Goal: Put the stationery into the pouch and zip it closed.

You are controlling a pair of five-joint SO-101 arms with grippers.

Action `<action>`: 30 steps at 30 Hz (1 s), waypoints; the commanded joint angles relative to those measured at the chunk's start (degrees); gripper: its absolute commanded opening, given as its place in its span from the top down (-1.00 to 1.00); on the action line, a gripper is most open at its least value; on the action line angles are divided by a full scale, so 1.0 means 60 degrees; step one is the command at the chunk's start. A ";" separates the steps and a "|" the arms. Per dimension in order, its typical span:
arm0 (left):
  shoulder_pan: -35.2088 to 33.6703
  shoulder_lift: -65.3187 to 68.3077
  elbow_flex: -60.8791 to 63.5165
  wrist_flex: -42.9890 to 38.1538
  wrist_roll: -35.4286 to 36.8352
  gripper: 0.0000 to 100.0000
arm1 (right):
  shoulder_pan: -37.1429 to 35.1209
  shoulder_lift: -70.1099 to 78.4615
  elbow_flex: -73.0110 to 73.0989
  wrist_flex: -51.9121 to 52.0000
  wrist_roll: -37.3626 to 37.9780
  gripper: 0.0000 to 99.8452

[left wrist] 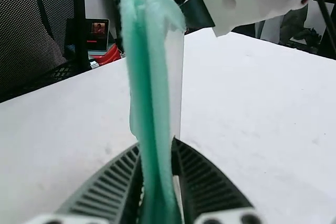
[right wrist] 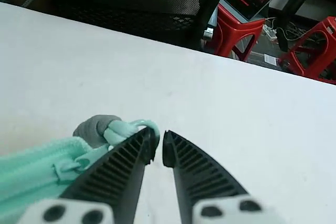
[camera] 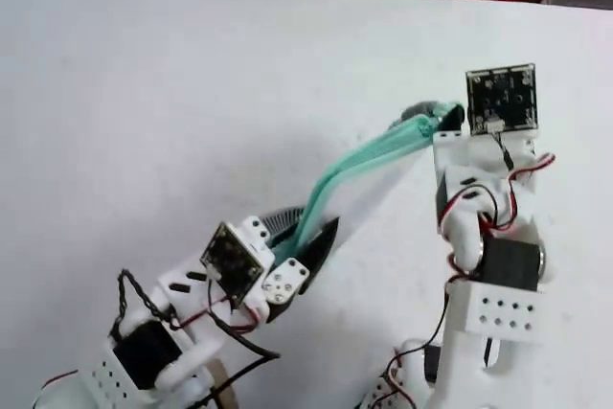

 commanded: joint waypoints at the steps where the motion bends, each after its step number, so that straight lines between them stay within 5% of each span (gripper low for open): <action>1: -0.0007 -0.0066 0.0000 0.0044 -0.0088 0.95 | 0.0608 0.0520 -0.0234 -0.0154 -0.0029 0.96; 7: -0.0110 -0.0066 -0.0059 -0.0029 -0.0103 0.95 | 0.0168 0.0286 -0.0982 0.1092 -0.0059 0.92; 13: -0.1546 -0.0022 -0.1319 0.0674 -0.0088 0.96 | -0.0095 -0.0022 -0.2535 0.3084 -0.1158 0.44; 20: -0.2425 -0.0022 -0.2886 0.1656 -0.1187 0.96 | -0.0139 0.0037 -0.3883 0.4681 -0.2564 0.42; 30: -0.3890 0.0974 -0.3165 0.0410 -0.2725 0.96 | -0.0095 -0.0007 -0.1187 0.4066 -0.3648 0.42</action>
